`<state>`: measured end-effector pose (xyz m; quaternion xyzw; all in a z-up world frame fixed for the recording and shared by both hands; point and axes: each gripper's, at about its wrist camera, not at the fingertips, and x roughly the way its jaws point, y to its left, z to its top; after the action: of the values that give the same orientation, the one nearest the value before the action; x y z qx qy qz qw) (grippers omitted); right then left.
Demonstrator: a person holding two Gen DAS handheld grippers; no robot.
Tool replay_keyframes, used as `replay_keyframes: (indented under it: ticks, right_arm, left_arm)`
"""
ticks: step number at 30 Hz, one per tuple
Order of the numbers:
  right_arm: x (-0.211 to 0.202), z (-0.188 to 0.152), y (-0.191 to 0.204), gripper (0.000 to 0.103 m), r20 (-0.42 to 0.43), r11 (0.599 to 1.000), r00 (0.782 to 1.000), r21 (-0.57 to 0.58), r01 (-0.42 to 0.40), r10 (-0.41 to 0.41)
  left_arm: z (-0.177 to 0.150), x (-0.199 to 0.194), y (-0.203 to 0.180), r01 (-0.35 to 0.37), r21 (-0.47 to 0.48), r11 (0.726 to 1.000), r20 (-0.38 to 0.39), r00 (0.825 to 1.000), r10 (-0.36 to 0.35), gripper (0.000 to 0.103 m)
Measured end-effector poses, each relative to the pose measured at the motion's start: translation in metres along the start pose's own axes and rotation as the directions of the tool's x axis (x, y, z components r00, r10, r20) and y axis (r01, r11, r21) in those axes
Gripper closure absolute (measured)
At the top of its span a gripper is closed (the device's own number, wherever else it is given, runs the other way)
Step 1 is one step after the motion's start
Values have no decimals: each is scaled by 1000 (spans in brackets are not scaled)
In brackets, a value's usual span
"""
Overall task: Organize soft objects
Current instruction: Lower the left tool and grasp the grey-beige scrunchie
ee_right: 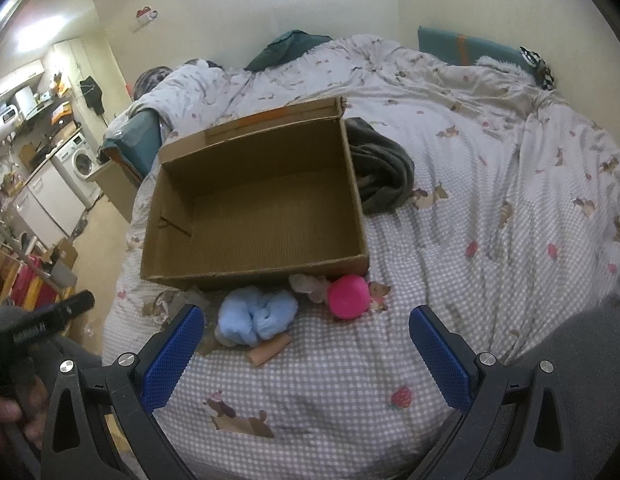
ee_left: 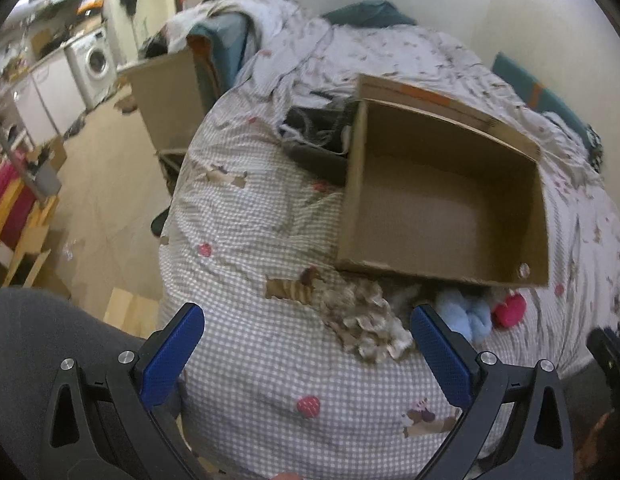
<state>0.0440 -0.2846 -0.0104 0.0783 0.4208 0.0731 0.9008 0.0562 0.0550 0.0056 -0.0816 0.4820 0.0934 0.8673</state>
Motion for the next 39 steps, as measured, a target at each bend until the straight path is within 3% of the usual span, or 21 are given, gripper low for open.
replay_keyframes:
  ticks: [4, 10, 11, 13, 15, 22, 25, 26, 28, 32, 33, 39]
  right_arm:
    - [6, 15, -10, 0, -39, 1000, 999, -9, -16, 15]
    - [28, 34, -18, 0, -138, 998, 990, -37, -46, 41]
    - [33, 36, -20, 0, -152, 998, 987, -38, -48, 42]
    - [43, 39, -25, 0, -179, 999, 983, -33, -40, 33]
    - [51, 40, -29, 0, -201, 999, 979, -22, -35, 29]
    - [73, 32, -37, 0, -245, 998, 968, 43, -48, 57]
    - [77, 29, -39, 0, -254, 997, 965, 61, -49, 63]
    - [78, 28, -39, 0, -253, 997, 965, 66, -50, 65]
    - [79, 28, -40, 0, -252, 996, 965, 70, -50, 67]
    - [81, 28, -40, 0, -258, 995, 963, 77, -56, 74]
    - [82, 28, -39, 0, -259, 995, 963, 76, -57, 75]
    - [85, 27, -37, 0, -265, 995, 961, 73, -66, 83]
  left_arm:
    - [22, 23, 4, -39, 20, 999, -100, 994, 41, 0]
    - [28, 56, -9, 40, 55, 998, -210, 977, -28, 0]
    - [27, 64, -13, 78, 49, 996, -244, 968, -64, 1]
    - [24, 76, -20, 134, 44, 990, -298, 948, -115, 20]
    - [19, 87, -27, 173, 29, 984, -350, 924, -152, 27]
    - [4, 123, -50, 223, 37, 974, -458, 870, -182, 28]
    - [-1, 131, -58, 207, 81, 975, -455, 878, -148, 32]
    - [-2, 133, -59, 194, 90, 977, -452, 882, -134, 38]
    - [-3, 135, -57, 168, 99, 981, -448, 888, -107, 65]
    - [-4, 124, -53, 145, 110, 983, -400, 912, -89, 79]
    - [-5, 120, -54, 142, 116, 983, -388, 918, -86, 90]
    - [-6, 87, -48, 161, 128, 979, -338, 935, -110, 94]
